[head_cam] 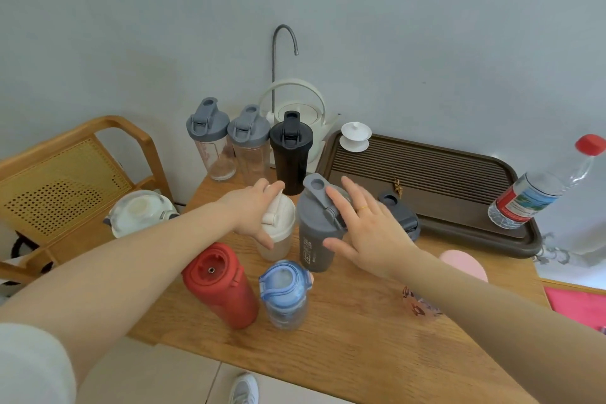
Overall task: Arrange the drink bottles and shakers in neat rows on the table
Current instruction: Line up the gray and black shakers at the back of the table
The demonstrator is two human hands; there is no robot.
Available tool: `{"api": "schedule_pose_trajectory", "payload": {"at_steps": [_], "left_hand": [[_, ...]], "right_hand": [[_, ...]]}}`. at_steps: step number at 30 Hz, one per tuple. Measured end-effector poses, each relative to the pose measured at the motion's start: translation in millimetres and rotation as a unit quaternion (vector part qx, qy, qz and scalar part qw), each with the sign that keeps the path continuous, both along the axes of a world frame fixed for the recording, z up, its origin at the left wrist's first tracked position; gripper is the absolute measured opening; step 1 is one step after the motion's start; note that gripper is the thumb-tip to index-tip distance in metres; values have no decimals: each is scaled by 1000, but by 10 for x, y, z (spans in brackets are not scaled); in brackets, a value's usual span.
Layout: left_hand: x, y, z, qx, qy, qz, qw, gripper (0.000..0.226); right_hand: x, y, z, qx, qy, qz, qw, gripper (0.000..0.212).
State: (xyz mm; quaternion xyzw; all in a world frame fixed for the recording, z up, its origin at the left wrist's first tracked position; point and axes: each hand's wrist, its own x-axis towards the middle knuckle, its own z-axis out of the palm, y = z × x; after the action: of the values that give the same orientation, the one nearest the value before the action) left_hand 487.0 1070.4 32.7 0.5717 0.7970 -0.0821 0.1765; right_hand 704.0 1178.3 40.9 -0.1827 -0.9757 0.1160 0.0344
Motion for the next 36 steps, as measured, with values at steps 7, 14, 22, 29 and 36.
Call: {"api": "schedule_pose_trajectory", "payload": {"at_steps": [7,14,22,29,36], "left_hand": [[-18,27,63,31,-11,49,998,108],[-443,-1,894,135,7,33,990,111],[-1391,-261,1036,1,59,-35,998,111],[-1898,-442,761,18,23,-96,995,110],[-2109,-416,205,58,33,-121,990,110]], "right_hand": [[-364,88,256,-161,-38,-44,985,109],[-597,39,351,-108,40,-136,984,92],[-1589,-127,531,-142,54,-193,969,92],[-2299,-449,153,-70,-14,-186,980,107],[-2426,-500,161,-62,-33,-197,978,116]]}}
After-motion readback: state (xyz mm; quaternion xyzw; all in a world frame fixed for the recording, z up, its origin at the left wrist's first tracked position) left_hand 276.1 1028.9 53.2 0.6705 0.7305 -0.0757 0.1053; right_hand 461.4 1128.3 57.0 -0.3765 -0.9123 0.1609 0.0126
